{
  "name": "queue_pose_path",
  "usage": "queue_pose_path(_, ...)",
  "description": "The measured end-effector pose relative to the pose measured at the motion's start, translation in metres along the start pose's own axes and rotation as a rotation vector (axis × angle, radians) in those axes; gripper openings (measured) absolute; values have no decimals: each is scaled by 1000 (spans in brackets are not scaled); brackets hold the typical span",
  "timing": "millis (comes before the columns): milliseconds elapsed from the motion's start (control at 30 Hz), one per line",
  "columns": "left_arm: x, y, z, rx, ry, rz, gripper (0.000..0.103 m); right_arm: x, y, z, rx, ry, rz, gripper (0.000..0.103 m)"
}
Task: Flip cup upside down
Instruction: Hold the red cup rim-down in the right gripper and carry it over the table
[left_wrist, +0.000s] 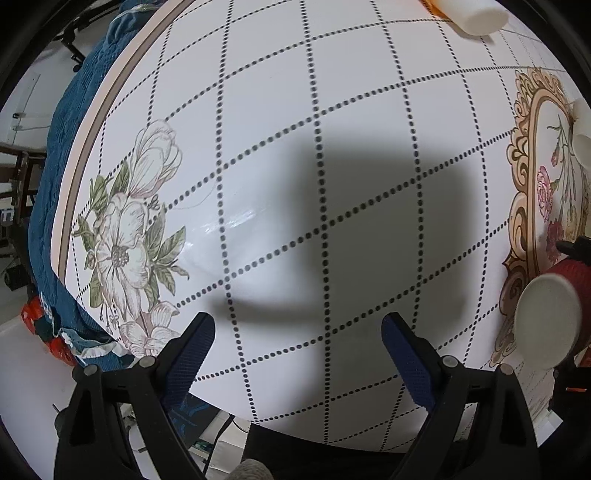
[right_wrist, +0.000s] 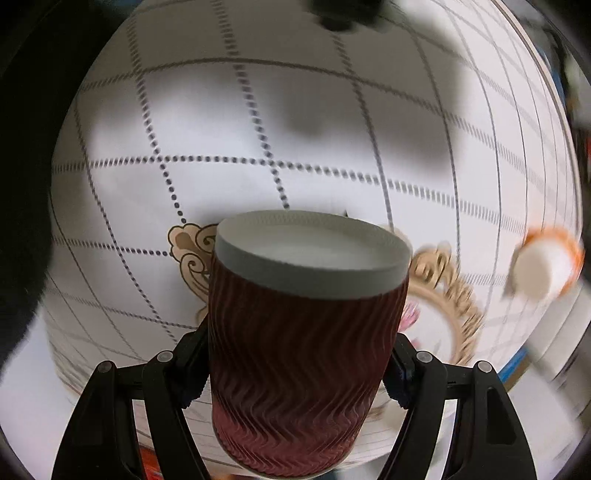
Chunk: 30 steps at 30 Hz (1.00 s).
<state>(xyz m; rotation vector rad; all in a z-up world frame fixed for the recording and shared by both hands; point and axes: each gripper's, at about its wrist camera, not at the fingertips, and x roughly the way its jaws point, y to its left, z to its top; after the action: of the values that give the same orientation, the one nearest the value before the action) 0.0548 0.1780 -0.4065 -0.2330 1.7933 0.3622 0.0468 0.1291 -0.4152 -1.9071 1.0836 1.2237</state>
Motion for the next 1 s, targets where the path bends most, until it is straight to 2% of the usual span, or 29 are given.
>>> queue_pose_path(267, -8, -32, 15, 44, -11, 12, 92, 12, -34, -18, 404, 2, 243, 78)
queue_pose_path(400, -11, -45, 23, 69, -20, 16, 92, 27, -39, -45, 573, 14, 348, 78)
queue_pose_path(633, -19, -74, 27, 106, -28, 19, 92, 55, -35, -98, 782, 44, 475, 78)
queue_pose_path(1000, -20, -92, 30, 140, -28, 20, 92, 87, -8, -139, 1054, 62, 680, 78)
